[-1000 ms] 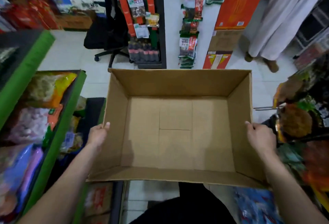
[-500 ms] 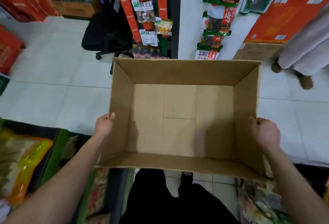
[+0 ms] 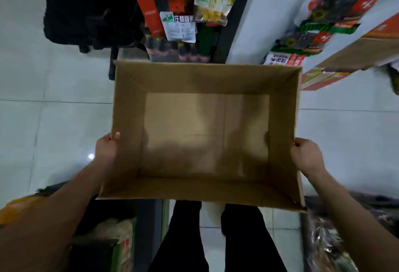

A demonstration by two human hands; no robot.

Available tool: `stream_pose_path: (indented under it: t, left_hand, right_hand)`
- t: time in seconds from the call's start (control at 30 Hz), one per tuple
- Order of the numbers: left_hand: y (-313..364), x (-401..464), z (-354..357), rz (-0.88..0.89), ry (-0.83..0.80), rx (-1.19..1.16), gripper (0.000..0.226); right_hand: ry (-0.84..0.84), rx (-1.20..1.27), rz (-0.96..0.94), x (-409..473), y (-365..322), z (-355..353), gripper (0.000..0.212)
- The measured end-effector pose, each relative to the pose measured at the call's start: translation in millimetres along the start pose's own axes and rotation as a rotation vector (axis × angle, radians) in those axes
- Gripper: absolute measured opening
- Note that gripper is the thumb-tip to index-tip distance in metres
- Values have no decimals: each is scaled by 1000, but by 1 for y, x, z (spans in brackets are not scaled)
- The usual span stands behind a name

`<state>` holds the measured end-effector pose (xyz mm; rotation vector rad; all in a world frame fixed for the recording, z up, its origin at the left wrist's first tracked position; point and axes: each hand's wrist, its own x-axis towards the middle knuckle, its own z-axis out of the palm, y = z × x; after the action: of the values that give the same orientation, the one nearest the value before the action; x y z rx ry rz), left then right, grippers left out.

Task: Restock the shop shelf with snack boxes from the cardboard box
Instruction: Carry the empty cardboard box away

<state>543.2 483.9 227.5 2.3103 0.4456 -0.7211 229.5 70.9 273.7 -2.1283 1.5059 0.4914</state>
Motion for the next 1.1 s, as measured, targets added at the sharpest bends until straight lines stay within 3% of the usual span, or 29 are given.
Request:
stream_pose_path:
  t: [0.2,0.53,0.87,1.1]
  left_hand:
    - [-26,119,35,-72,-1,60,38]
    - [-61,270,133,-94,-13,33,34]
    - [-83,322,202,-138,-88,39,36]
    - [-64,312,201,-165,-86,79,51]
  right_hand:
    - [-141,-44,-16,89,-38,96,28]
    - [-178,-28,-19,225,-55,223,30]
    - [-82,-16,-10,296,-48,280,26]
    - [-226,342,6,285,-38,270,55]
